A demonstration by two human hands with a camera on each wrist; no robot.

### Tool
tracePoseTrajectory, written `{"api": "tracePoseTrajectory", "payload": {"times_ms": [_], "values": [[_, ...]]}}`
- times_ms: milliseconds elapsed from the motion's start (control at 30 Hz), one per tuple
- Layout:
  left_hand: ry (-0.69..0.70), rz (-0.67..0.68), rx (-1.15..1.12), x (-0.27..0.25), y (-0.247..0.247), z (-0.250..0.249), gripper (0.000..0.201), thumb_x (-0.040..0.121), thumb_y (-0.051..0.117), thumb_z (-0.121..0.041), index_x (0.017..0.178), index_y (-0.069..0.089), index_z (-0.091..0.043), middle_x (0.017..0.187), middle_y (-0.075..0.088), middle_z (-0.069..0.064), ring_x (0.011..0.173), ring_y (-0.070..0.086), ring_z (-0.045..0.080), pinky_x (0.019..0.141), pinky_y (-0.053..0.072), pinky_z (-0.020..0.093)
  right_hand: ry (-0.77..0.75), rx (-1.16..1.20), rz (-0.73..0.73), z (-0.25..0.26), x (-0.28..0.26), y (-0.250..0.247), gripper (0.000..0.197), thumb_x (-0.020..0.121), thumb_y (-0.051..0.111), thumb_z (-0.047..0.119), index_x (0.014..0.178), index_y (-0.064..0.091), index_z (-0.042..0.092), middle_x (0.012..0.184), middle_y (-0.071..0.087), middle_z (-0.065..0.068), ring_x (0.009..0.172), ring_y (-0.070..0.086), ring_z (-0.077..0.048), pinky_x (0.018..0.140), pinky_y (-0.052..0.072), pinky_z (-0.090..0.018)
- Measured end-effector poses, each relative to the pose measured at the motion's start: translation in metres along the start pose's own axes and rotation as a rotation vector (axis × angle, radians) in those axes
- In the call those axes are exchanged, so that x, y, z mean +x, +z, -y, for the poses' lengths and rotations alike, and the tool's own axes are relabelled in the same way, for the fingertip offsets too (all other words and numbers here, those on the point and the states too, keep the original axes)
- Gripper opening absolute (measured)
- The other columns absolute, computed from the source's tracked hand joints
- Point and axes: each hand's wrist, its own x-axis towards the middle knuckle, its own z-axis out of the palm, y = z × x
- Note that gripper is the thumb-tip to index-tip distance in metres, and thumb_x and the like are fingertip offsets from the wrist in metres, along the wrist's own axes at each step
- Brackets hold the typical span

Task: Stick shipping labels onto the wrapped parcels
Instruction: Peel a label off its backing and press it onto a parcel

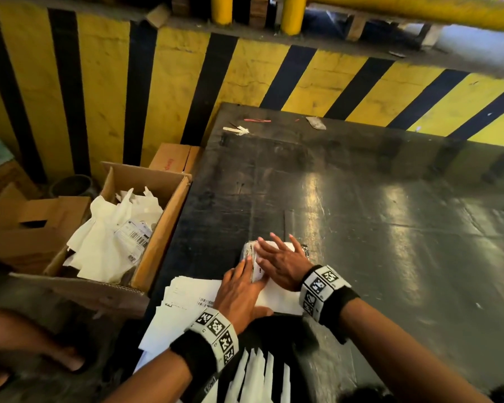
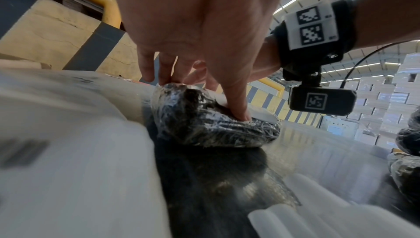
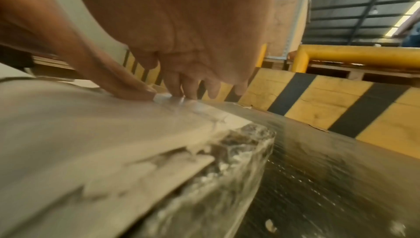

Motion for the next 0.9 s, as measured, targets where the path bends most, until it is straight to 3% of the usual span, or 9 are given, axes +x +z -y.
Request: {"api": "tracePoseTrajectory", "payload": {"times_ms": [100, 233, 433, 500, 600, 667, 733, 800, 900], "values": [[-0.004, 0.013, -0.014, 0.000, 0.000, 0.001, 0.076, 0.084, 0.056, -0.052, 0.147, 0.019, -0.030, 0.157, -0.008, 0.014, 0.145, -0.007, 0.026, 0.118, 0.006, 0.041, -0.092, -0.031, -0.004, -0.002, -0.013, 0.005, 0.093, 0.071, -0.020, 0.064, 0.148, 0.017, 0.027, 0.158, 0.008, 0.009, 0.146, -0.005, -0.017, 0.112, -0.013, -0.050], [0.006, 0.010, -0.011, 0.002, -0.001, 0.001, 0.081, 0.084, 0.057, -0.051, 0.148, 0.013, -0.030, 0.158, -0.008, 0.012, 0.145, -0.006, 0.027, 0.117, 0.006, 0.041, -0.004, 0.028, 0.027, 0.001, 0.002, -0.007, 0.057, 0.098, 0.007, 0.046, 0.148, 0.015, 0.022, 0.158, 0.010, 0.007, 0.146, -0.002, -0.017, 0.113, -0.013, -0.049], [-0.017, 0.022, 0.012, 0.000, -0.001, 0.001, 0.080, 0.083, 0.056, -0.053, 0.148, 0.014, -0.033, 0.158, -0.005, 0.011, 0.145, -0.003, 0.027, 0.117, 0.011, 0.044, -0.003, -0.015, 0.022, 0.001, 0.005, -0.010, 0.053, 0.100, 0.013, 0.041, 0.147, 0.022, 0.019, 0.157, 0.016, 0.003, 0.146, 0.003, -0.018, 0.114, -0.008, -0.051], [-0.029, 0.040, 0.015, 0.001, -0.002, 0.001, 0.079, 0.084, 0.055, -0.054, 0.147, 0.014, -0.033, 0.157, -0.006, 0.013, 0.145, -0.004, 0.027, 0.116, 0.011, 0.045, -0.025, -0.045, -0.015, -0.013, -0.015, 0.002, 0.061, 0.095, 0.005, 0.050, 0.146, 0.023, 0.021, 0.158, 0.014, 0.006, 0.146, 0.000, -0.018, 0.113, -0.011, -0.051], [-0.037, 0.052, 0.023, 0.002, -0.003, 0.001, 0.079, 0.084, 0.054, -0.055, 0.148, 0.013, -0.032, 0.157, -0.005, 0.013, 0.145, -0.004, 0.026, 0.116, 0.010, 0.043, -0.009, -0.066, -0.009, -0.037, -0.050, 0.017, 0.101, 0.067, -0.029, 0.066, 0.147, 0.018, 0.026, 0.158, 0.011, 0.010, 0.146, 0.000, -0.018, 0.112, -0.013, -0.050], [-0.042, 0.051, 0.003, 0.002, -0.004, 0.001, 0.080, 0.083, 0.055, -0.054, 0.148, 0.013, -0.032, 0.158, -0.004, 0.013, 0.145, -0.004, 0.026, 0.116, 0.010, 0.043, 0.026, -0.123, 0.007, -0.040, -0.059, 0.016, 0.116, 0.054, -0.039, 0.066, 0.147, 0.019, 0.025, 0.157, 0.014, 0.008, 0.146, 0.001, -0.018, 0.112, -0.013, -0.050], [-0.041, 0.053, -0.013, 0.002, -0.006, 0.001, 0.081, 0.083, 0.057, -0.054, 0.148, 0.014, -0.031, 0.158, -0.003, 0.013, 0.145, -0.003, 0.026, 0.116, 0.011, 0.043, 0.066, -0.183, -0.005, -0.026, -0.055, 0.012, 0.120, 0.055, -0.038, 0.066, 0.146, 0.025, 0.020, 0.156, 0.021, 0.003, 0.146, 0.002, -0.021, 0.112, -0.011, -0.050], [-0.043, 0.050, -0.026, 0.002, -0.005, 0.000, 0.081, 0.082, 0.058, -0.053, 0.148, 0.015, -0.032, 0.158, -0.003, 0.013, 0.145, -0.001, 0.026, 0.115, 0.013, 0.043, 0.116, -0.188, -0.051, -0.007, -0.051, 0.015, 0.109, 0.065, -0.028, 0.064, 0.145, 0.028, 0.015, 0.155, 0.023, -0.002, 0.146, 0.003, -0.022, 0.112, -0.012, -0.048], [-0.064, 0.022, -0.009, 0.001, -0.005, -0.001, 0.081, 0.080, 0.059, -0.055, 0.147, 0.019, -0.033, 0.158, 0.000, 0.013, 0.144, 0.003, 0.026, 0.113, 0.016, 0.042, 0.127, -0.148, -0.041, 0.013, -0.064, 0.029, 0.098, 0.065, -0.016, 0.054, 0.147, 0.020, 0.015, 0.157, 0.016, -0.005, 0.146, 0.002, -0.023, 0.110, -0.016, -0.046]]}}
